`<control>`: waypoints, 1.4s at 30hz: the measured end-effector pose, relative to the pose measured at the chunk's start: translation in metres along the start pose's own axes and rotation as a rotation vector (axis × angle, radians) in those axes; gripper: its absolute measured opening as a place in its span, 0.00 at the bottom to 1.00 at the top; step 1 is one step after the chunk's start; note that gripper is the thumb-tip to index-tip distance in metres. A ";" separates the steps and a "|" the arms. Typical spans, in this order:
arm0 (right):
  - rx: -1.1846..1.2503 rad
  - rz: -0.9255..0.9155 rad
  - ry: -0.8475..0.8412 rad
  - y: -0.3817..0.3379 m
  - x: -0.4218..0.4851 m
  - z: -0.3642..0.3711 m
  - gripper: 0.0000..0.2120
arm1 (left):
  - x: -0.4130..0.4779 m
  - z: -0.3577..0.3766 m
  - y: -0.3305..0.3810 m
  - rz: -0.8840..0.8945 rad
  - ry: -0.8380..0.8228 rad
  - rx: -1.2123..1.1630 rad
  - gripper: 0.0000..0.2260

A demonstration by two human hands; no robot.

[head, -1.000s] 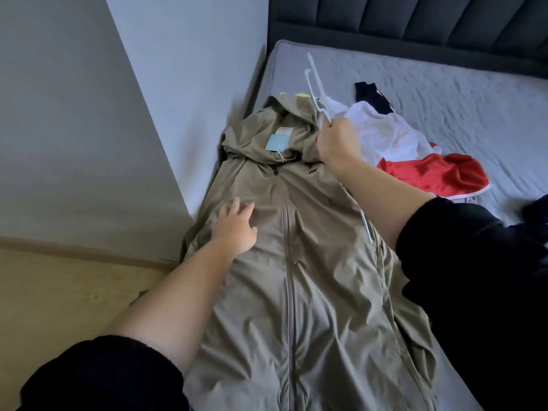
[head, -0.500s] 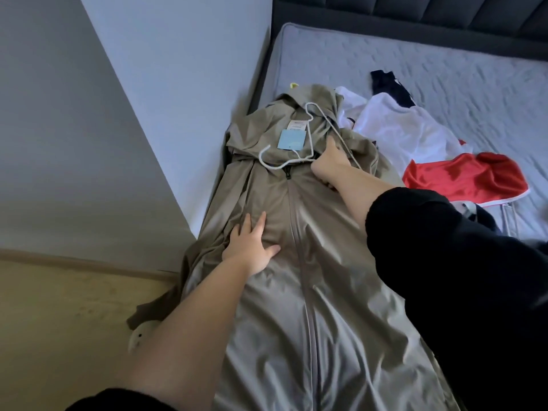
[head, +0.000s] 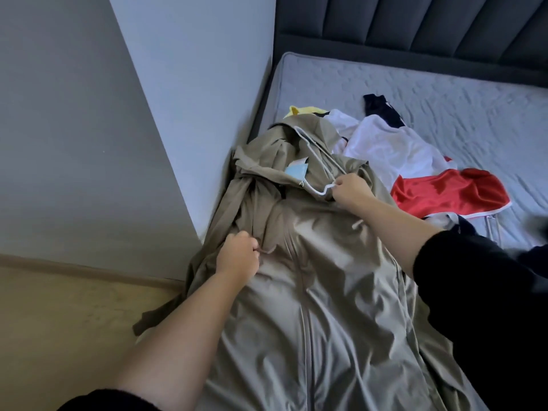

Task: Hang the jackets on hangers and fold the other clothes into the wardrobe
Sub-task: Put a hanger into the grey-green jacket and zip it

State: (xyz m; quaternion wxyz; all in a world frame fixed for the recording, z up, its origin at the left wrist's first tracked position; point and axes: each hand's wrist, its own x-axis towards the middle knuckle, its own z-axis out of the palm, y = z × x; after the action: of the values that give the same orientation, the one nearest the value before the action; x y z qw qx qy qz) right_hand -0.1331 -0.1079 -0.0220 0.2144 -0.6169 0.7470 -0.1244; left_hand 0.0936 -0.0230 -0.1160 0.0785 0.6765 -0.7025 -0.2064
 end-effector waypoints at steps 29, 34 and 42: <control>0.292 -0.156 0.034 0.024 -0.126 -0.034 0.19 | -0.039 -0.072 0.011 -0.711 0.123 -1.502 0.13; 0.306 -0.263 0.326 0.002 -0.144 -0.041 0.13 | -0.062 -0.092 0.017 -0.651 0.176 -1.716 0.13; 0.363 -0.171 0.516 -0.009 -0.162 -0.061 0.20 | -0.087 -0.123 0.022 -0.463 0.179 -1.706 0.09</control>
State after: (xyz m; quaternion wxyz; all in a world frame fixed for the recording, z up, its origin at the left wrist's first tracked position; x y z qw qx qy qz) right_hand -0.1307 0.0430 0.0624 0.1134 -0.5772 0.6878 -0.4253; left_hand 0.1272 0.0396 0.0187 0.5668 0.5263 -0.1462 -0.6167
